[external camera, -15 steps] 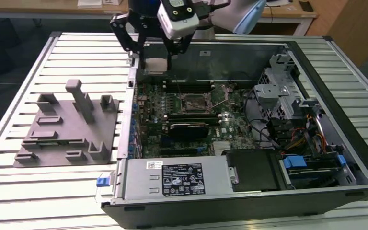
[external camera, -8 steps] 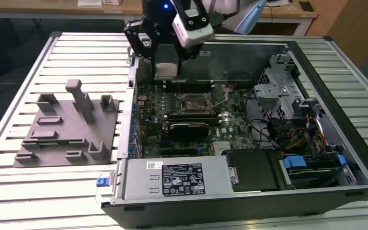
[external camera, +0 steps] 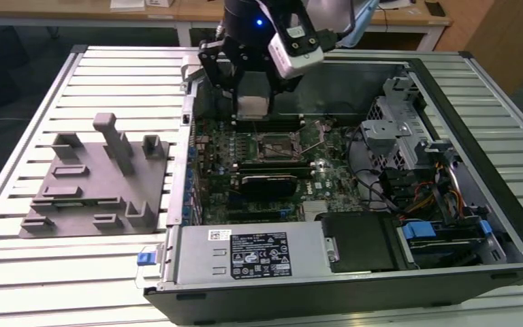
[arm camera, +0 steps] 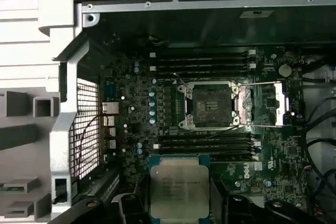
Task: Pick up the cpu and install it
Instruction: 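Pick up the cpu and move it towards the insertion slot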
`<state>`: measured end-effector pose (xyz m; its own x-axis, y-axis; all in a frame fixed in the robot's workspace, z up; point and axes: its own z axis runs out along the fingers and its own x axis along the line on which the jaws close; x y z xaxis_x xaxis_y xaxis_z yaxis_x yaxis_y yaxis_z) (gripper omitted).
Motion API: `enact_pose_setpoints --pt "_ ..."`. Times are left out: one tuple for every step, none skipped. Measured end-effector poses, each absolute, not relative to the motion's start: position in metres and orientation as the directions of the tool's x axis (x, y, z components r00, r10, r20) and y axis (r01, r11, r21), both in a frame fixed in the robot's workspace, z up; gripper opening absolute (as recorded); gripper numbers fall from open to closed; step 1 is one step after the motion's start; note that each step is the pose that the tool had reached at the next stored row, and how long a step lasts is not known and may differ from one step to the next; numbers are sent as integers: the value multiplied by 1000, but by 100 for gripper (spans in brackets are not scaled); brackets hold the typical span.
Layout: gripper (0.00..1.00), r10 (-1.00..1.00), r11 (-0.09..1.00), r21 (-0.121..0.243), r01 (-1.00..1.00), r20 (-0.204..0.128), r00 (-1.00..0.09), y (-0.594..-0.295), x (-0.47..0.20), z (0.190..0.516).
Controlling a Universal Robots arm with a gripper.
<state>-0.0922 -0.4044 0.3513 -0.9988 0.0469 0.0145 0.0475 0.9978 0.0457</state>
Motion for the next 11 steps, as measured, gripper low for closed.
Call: enact_pose_setpoints --pt "54 47 998 46 48 14 -999 -404 -89 350" --pt "54 47 998 46 47 14 -999 -404 -85 348" --pt "54 47 998 46 47 14 -999 -404 -82 347" --pt "54 47 998 46 47 14 -999 -404 -79 345" --pt "54 47 998 46 47 14 -999 -404 -76 343" --pt "54 47 998 46 47 14 -999 -404 -73 342" --pt "54 46 998 46 47 14 -999 -403 -70 341" --pt "54 46 998 45 47 14 -999 -403 -68 340" --pt "54 46 998 45 47 14 -999 -403 -67 339" --pt "54 46 998 45 47 14 -999 -402 -66 338" --pt "54 46 998 45 46 14 -999 -402 -65 336"
